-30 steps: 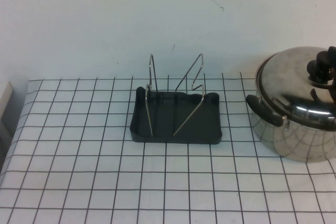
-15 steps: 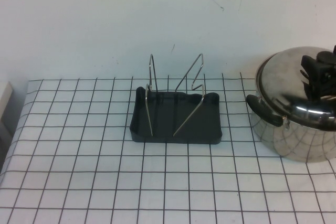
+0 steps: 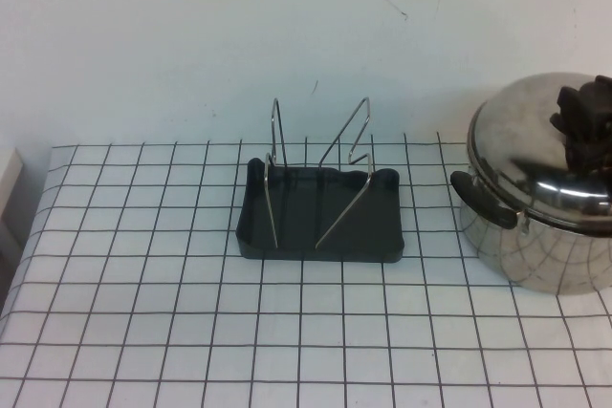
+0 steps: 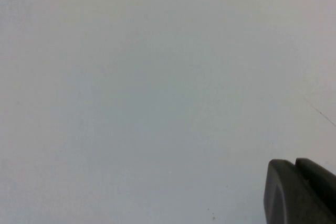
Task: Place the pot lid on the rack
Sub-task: Open the pot, then hand over the pot lid
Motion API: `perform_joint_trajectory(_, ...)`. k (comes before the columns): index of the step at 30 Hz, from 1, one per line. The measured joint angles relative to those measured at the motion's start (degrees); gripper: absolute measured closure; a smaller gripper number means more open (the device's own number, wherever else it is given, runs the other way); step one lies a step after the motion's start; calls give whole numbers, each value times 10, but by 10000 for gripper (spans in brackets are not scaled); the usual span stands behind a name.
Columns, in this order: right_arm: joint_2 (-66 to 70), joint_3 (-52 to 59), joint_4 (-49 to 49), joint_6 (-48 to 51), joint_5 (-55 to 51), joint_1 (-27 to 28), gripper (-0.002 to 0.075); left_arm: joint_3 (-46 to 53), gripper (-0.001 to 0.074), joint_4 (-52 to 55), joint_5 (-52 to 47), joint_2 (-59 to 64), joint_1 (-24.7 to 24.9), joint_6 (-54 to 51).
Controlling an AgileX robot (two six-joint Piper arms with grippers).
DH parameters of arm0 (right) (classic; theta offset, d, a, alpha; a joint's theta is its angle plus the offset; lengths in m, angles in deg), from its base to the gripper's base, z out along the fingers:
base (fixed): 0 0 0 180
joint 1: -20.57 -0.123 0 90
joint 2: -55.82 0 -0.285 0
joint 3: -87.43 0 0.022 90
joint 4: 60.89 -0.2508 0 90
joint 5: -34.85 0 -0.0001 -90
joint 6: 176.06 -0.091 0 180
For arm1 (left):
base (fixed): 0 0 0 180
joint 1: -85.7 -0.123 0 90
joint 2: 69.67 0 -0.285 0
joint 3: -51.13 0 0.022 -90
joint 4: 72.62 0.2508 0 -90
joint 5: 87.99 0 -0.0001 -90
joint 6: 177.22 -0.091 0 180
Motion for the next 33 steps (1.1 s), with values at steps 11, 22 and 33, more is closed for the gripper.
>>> perform_joint_trajectory(11, -95, 0, 15, -24, 46, -4, 386, 0, 737, 1, -2, 0, 0, 18)
perform_joint_trajectory(22, -190, 0, 167, -89, 65, -234, 386, 0, 735, 188, 28, 0, 0, 703)
perform_joint_trajectory(33, -155, 0, 8, -12, 63, -443, 386, 0, 152, 345, 224, -1, 1, 1098)
